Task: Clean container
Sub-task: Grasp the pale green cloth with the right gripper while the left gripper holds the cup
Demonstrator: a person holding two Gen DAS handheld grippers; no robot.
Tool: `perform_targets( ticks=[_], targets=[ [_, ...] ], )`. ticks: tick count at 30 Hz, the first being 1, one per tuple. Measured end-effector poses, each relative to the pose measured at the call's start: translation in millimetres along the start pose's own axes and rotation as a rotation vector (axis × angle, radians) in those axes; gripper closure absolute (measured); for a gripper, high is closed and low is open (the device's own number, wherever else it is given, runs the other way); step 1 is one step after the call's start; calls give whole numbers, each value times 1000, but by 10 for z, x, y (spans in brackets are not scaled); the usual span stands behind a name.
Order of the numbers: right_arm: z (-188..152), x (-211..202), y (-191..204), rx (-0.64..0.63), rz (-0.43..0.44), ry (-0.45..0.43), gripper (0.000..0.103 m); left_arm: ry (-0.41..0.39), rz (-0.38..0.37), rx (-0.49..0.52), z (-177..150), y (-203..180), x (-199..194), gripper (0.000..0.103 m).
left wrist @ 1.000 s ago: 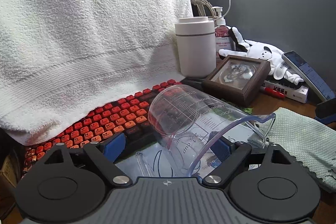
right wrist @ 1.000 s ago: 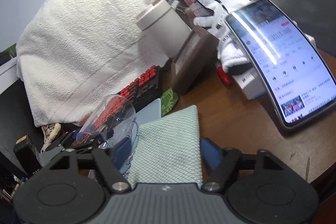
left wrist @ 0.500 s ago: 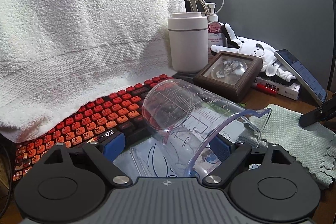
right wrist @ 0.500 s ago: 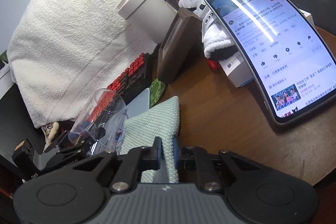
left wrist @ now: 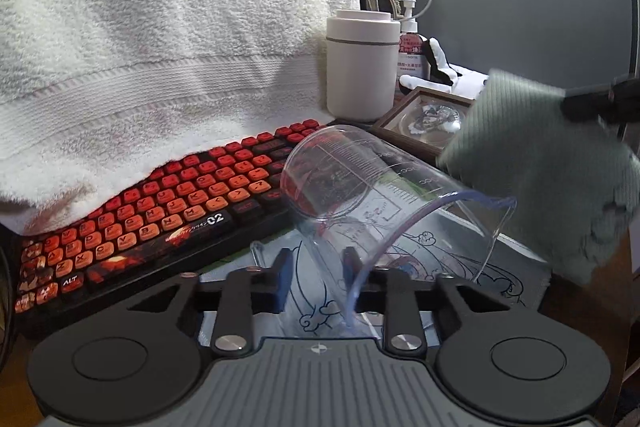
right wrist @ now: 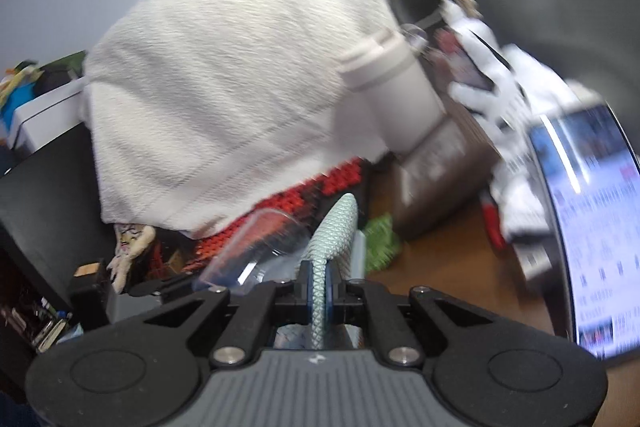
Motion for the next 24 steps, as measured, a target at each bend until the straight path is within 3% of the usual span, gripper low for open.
perform_targets(
  ticks=[8,15,24],
  targets=[
    [669,67,409,-139,174,-89,98,-20,-21,5,-24,34,-100,89],
    [596,541,365,-97,241,-9,98,-13,-39,-42,-71,216,-232,92],
    [487,1158,298,-39,322,99,98,12,-37,-25,-63,187,-181,91]
  ],
)
Point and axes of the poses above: each gripper's, at about its wrist camera, not at the fingertips, and x roughly the way its jaws point, y to its left, z to its top, the point moved 1 cm from there along x, roughly the way its jaws point, and after that the axes turned 10 degrees about -x, right-handed, at the moved point
